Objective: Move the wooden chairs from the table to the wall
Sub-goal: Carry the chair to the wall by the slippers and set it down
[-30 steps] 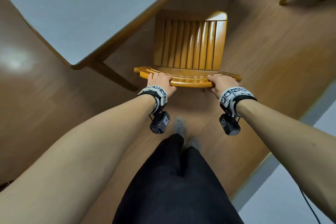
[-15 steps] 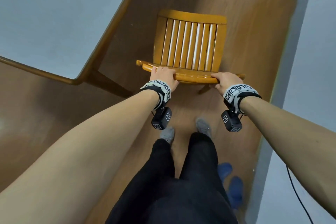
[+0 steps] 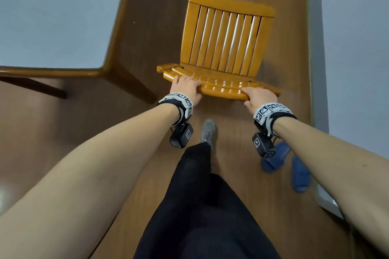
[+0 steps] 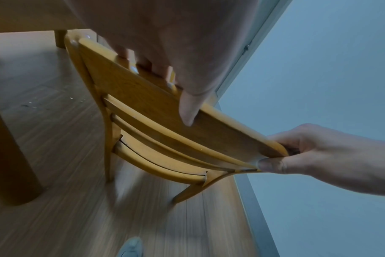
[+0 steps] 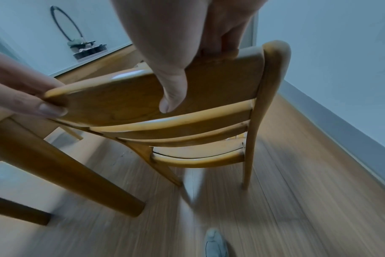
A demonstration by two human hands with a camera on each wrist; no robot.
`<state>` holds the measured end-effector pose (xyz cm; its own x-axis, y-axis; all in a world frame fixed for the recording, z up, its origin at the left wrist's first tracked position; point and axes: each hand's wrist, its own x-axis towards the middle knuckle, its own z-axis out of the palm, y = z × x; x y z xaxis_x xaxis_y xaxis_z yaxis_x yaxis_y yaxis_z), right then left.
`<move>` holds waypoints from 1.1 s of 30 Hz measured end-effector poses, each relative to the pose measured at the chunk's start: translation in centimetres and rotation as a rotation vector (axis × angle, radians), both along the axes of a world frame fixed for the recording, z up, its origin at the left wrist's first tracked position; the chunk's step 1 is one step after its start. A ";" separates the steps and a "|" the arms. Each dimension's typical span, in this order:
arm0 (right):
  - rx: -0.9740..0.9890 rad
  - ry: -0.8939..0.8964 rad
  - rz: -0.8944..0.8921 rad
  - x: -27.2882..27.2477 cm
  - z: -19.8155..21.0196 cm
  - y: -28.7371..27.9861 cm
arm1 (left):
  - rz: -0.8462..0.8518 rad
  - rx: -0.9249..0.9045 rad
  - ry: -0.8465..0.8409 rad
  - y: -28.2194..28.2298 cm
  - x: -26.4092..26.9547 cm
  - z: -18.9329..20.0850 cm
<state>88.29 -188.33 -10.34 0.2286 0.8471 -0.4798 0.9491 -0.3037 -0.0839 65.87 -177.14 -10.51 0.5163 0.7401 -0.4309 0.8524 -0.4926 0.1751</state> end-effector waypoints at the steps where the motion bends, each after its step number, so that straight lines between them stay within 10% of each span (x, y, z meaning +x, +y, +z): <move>1: -0.010 0.004 -0.017 -1.1 0.0 -1.3 | -0.018 -0.008 0.007 -1.0 -0.8 -0.1; 14: -0.046 0.005 -0.347 -16.8 1.1 -13.9 | -0.323 -0.051 0.035 -7.7 -12.0 0.1; 33: -0.073 0.024 -0.736 -34.9 0.9 -14.7 | -0.690 -0.106 0.090 -3.1 -21.2 1.3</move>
<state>53.41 -203.07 -9.47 0.7141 0.4448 -0.5406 0.4963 -0.8663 -0.0572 44.65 -180.21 -9.26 0.8119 0.2084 -0.5454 0.3650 -0.9103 0.1955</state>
